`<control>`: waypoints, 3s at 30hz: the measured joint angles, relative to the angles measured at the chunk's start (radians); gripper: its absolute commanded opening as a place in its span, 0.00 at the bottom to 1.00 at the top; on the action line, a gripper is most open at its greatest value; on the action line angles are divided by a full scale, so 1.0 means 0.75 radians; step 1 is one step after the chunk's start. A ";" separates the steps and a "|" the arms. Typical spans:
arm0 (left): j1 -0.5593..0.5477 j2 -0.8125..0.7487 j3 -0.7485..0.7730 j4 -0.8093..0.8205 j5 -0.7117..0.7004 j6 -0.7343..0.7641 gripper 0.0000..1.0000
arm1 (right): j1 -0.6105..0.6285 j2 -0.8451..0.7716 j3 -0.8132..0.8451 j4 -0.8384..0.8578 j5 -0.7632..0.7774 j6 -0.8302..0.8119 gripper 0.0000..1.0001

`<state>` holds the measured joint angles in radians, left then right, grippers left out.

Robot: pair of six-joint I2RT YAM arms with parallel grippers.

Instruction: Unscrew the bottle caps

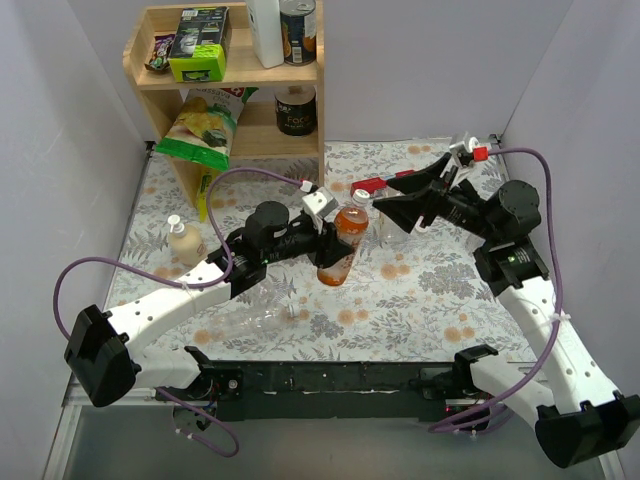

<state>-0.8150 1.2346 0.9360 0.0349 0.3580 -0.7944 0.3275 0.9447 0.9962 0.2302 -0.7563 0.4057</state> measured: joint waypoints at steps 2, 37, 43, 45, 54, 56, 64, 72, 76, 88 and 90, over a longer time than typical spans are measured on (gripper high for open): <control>-0.001 0.000 0.000 -0.013 -0.071 -0.003 0.31 | 0.026 -0.045 -0.008 -0.036 0.158 0.016 0.71; -0.038 0.054 0.000 -0.085 -0.322 -0.007 0.30 | 0.307 0.189 0.032 -0.190 0.612 0.118 0.65; -0.045 0.071 0.000 -0.089 -0.333 -0.007 0.30 | 0.307 0.222 0.032 -0.177 0.613 0.121 0.65; -0.048 0.071 0.000 -0.092 -0.334 -0.007 0.30 | 0.307 0.231 0.032 -0.170 0.614 0.121 0.64; -0.069 0.072 0.000 -0.104 -0.334 -0.003 0.30 | 0.316 0.259 0.033 -0.163 0.615 0.123 0.63; -0.071 0.072 0.000 -0.107 -0.334 -0.003 0.30 | 0.317 0.262 0.033 -0.164 0.616 0.122 0.62; -0.071 0.071 0.000 -0.106 -0.335 -0.003 0.30 | 0.318 0.270 0.033 -0.166 0.634 0.111 0.49; -0.071 0.064 0.000 -0.106 -0.317 0.009 0.30 | 0.315 0.271 0.033 -0.168 0.651 0.079 0.01; -0.062 0.039 -0.018 -0.100 -0.234 0.019 0.30 | 0.275 0.270 0.033 -0.160 0.511 0.038 0.01; 0.014 -0.030 -0.058 0.046 0.446 0.028 0.30 | 0.057 0.161 0.041 0.082 -0.314 0.018 0.01; 0.014 -0.022 -0.056 0.065 0.563 0.028 0.30 | 0.021 0.133 0.040 0.196 -0.400 0.067 0.01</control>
<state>-0.8043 1.2182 0.8940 0.0837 0.7799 -0.7734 0.3431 1.0447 1.0264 0.3775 -1.0561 0.4557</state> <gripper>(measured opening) 0.379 0.406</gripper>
